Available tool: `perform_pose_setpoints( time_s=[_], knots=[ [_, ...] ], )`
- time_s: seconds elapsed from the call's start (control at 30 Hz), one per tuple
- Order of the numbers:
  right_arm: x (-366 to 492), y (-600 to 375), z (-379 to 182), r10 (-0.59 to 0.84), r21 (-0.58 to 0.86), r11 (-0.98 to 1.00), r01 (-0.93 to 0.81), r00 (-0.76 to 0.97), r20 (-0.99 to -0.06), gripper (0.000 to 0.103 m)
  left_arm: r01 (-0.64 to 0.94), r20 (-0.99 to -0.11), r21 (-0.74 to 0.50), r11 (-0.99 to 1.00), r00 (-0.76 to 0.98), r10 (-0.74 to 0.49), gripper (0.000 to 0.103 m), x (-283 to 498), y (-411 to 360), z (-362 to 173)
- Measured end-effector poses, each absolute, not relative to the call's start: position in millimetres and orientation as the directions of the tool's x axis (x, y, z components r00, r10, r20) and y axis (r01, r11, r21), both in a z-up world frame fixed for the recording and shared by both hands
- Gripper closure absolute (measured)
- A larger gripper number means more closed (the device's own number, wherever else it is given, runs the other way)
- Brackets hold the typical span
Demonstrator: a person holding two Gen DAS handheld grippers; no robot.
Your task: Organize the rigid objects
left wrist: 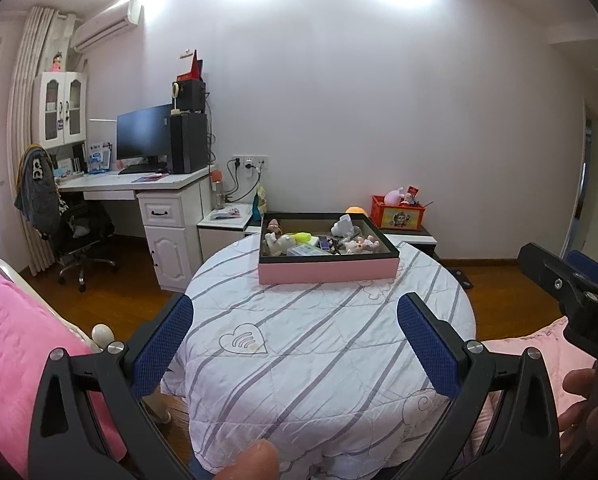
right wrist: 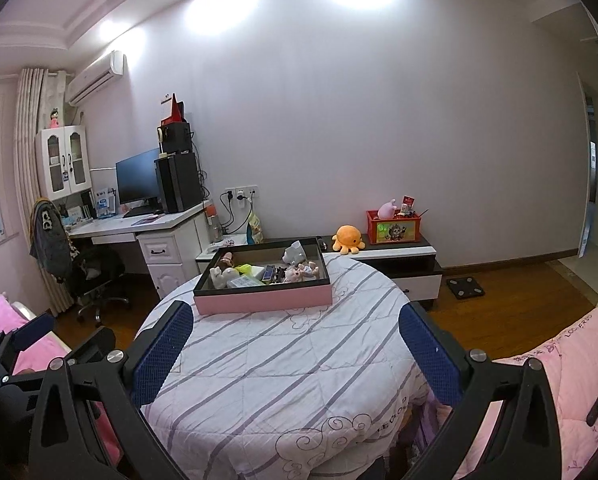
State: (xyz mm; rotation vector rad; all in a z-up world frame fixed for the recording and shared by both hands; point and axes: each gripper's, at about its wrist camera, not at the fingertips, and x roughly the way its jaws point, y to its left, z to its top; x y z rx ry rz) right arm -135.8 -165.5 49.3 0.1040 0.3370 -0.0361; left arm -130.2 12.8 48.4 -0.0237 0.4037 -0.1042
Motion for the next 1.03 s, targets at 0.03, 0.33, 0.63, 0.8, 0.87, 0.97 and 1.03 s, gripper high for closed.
perform_pose_setpoints(
  time_s=[0.03,0.33,0.63,0.8,0.87,0.97,1.03],
  knots=[
    [-136.0,-165.1,49.0,-0.016,0.096,0.994,0.051,0.943,-0.332,0.0,0.089,-0.388,-0.04,0.995,0.917,-0.098,0.0,-130.5,13.6,49.3],
    [-136.2,-162.0,46.4,-0.009,0.093,0.995,0.043,0.941,-0.339,0.0,0.076,-0.387,-0.044,0.996,0.918,-0.087,0.0,-129.5,18.2,50.3],
    [-136.2,-161.1,47.7,-0.006,0.094,0.995,0.04,0.941,-0.339,0.0,0.082,-0.38,-0.035,0.996,0.921,-0.089,0.0,-130.4,17.9,48.0],
    [-136.4,-162.2,47.6,-0.002,0.097,0.995,0.037,0.941,-0.339,0.0,0.082,-0.379,-0.037,0.996,0.921,-0.09,0.0,-131.8,19.0,48.9],
    [-136.3,-161.7,47.8,-0.002,0.098,0.995,0.037,0.941,-0.339,0.0,0.083,-0.378,-0.038,0.996,0.921,-0.091,0.0,-132.4,19.1,49.1],
    [-136.8,-161.6,47.6,0.0,0.099,0.994,0.035,0.941,-0.34,0.0,0.084,-0.376,-0.032,0.996,0.922,-0.09,0.0,-132.7,18.5,49.3],
    [-136.9,-161.7,47.5,0.002,0.1,0.994,0.034,0.94,-0.341,0.0,0.095,-0.378,-0.034,0.995,0.92,-0.1,0.0,-132.6,18.2,49.2]
  ],
)
